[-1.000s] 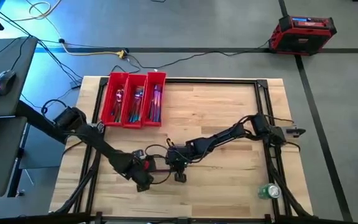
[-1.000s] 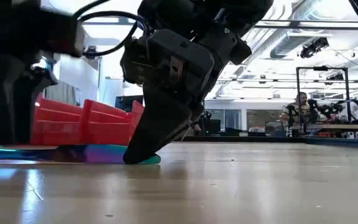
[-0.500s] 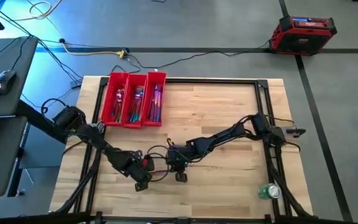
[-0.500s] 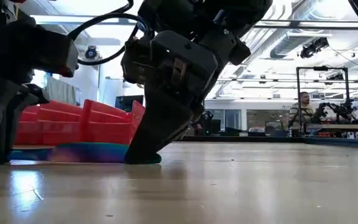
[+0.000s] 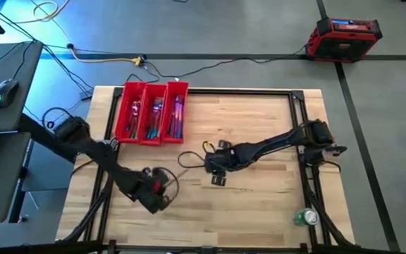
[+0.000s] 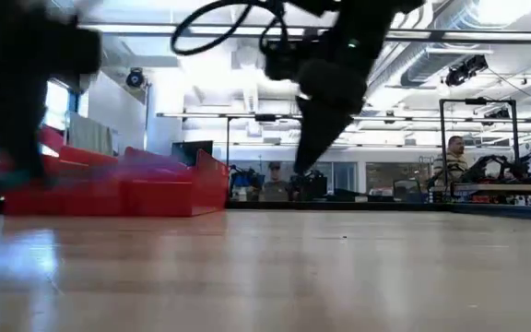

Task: Sort silverware
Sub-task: Put the blue knife into the right red bin

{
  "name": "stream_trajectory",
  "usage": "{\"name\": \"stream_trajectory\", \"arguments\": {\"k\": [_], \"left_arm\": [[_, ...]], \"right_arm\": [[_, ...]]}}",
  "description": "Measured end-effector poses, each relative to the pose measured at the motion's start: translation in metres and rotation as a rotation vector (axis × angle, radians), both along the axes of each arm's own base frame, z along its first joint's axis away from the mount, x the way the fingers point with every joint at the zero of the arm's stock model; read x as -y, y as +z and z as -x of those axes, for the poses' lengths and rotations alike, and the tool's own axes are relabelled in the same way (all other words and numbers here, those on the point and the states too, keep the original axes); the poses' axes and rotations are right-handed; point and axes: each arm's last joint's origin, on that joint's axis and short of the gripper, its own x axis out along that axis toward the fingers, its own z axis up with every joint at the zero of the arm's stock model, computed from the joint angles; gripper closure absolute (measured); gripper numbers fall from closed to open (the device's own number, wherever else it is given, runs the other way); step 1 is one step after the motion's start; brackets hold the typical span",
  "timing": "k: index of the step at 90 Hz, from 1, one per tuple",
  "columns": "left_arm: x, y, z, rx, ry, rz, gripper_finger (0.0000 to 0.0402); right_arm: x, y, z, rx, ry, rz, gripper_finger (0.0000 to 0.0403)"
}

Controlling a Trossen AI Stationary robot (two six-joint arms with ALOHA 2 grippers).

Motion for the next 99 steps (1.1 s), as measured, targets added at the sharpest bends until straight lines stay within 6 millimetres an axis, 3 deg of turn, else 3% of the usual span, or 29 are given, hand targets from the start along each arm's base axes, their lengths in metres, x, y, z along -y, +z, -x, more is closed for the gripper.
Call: {"name": "stream_trajectory", "arguments": {"k": [16,28,36,44,63,82,99], "left_arm": [[-0.034,0.053,0.008,0.383,0.218,-0.272,0.0401],[-0.077,0.068,-0.002,0.366,0.323,-0.448,0.0401],[-0.115,0.068,-0.014,0.303,0.436,-0.492,0.0401],[-0.152,0.063,-0.024,0.202,0.484,-0.426,0.0401],[-0.220,0.053,-0.037,0.163,0.569,-0.226,0.0401],[-0.267,0.034,-0.034,0.131,0.696,-0.065,0.0401],[-0.282,0.013,-0.038,0.093,0.681,0.123,0.0401]], "right_arm": [[-0.014,-0.025,0.018,0.062,-0.120,-0.054,0.0234],[-0.034,-0.045,0.025,0.231,-0.117,-0.153,0.0234],[-0.043,-0.053,0.027,0.346,-0.070,-0.173,0.0234],[-0.043,-0.055,0.028,0.440,-0.071,-0.138,0.0234],[-0.043,-0.056,0.029,0.441,-0.064,-0.138,0.0234],[-0.043,-0.057,0.031,0.440,-0.061,-0.089,0.0234],[-0.047,-0.057,0.033,0.428,-0.048,-0.081,0.0234]]}}
